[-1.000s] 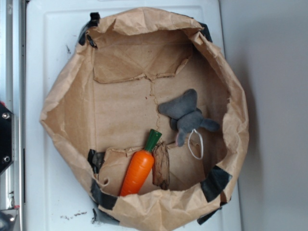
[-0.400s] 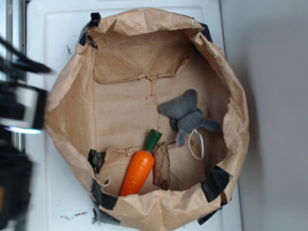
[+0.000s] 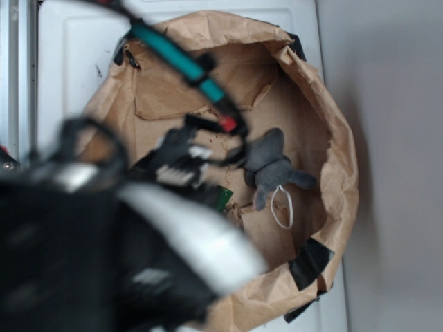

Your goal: Grab the gray animal.

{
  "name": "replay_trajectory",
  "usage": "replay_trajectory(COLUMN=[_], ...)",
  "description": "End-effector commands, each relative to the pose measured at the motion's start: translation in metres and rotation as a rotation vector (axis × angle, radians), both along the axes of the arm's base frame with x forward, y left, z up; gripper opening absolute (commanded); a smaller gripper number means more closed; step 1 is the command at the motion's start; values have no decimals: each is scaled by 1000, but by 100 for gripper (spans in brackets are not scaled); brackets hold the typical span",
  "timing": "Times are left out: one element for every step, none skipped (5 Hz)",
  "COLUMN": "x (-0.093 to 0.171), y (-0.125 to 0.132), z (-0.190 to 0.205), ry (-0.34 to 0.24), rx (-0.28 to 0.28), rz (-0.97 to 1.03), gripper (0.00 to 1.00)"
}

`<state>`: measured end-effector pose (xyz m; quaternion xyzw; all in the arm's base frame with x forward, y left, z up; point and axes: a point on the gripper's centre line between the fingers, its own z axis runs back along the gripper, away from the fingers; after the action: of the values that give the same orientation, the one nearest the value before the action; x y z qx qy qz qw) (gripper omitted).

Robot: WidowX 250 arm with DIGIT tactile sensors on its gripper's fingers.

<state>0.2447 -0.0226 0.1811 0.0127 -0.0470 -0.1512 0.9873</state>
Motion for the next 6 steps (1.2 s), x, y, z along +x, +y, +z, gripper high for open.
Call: replay_trajectory(x=[3, 3, 9, 17, 26, 51], y=[2, 2, 17, 39, 51, 48], z=[11, 11, -32, -63, -82, -93], ry=[-45, -45, -37, 13, 9, 4], rx=[-6, -6, -22, -37, -75, -111], rz=[9, 9, 23, 32, 83, 105], gripper=[100, 100, 100, 100, 100, 100])
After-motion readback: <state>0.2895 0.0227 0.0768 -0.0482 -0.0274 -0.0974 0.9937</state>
